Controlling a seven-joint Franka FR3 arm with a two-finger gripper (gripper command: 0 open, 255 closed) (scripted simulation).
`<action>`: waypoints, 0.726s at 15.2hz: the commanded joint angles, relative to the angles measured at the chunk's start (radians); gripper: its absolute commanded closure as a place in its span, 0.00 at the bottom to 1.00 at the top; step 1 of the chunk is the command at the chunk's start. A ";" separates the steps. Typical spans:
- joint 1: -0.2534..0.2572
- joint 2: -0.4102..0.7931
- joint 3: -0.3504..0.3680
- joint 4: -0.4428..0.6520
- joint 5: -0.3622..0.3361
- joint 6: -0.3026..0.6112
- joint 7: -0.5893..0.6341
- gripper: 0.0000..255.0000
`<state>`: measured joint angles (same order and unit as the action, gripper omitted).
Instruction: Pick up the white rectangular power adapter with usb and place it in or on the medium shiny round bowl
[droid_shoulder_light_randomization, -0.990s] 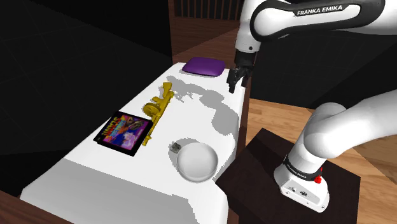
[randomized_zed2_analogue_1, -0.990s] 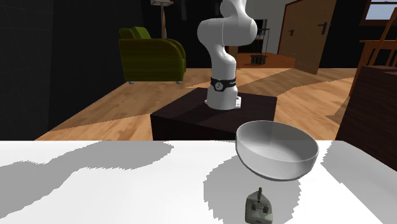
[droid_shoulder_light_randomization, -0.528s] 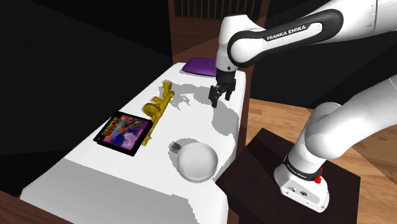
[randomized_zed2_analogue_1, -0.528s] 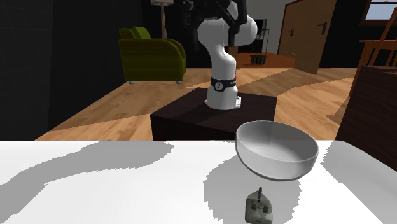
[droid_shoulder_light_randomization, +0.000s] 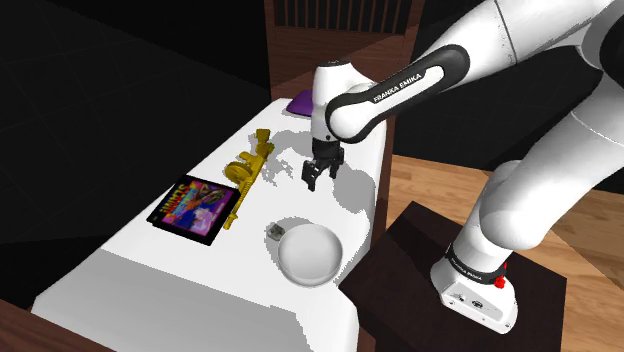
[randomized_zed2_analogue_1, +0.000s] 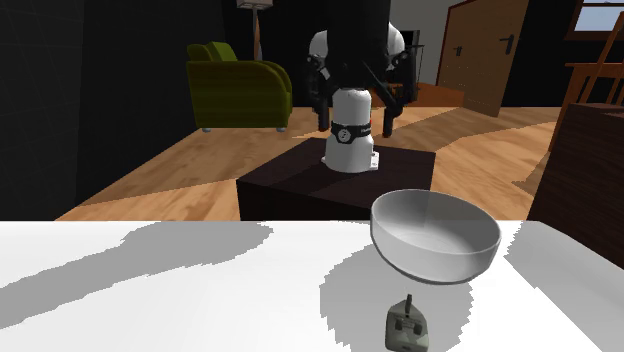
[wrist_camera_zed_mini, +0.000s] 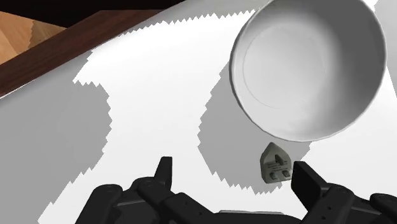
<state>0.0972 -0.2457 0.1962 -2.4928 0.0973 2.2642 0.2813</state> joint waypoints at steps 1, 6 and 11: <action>0.005 0.082 0.025 0.020 -0.016 0.065 0.040 0.00; 0.019 0.284 0.063 0.105 -0.098 0.180 0.148 0.00; 0.061 0.489 0.059 0.224 -0.207 0.256 0.266 0.00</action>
<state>0.1494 0.2018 0.2586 -2.2937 -0.0874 2.5051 0.5255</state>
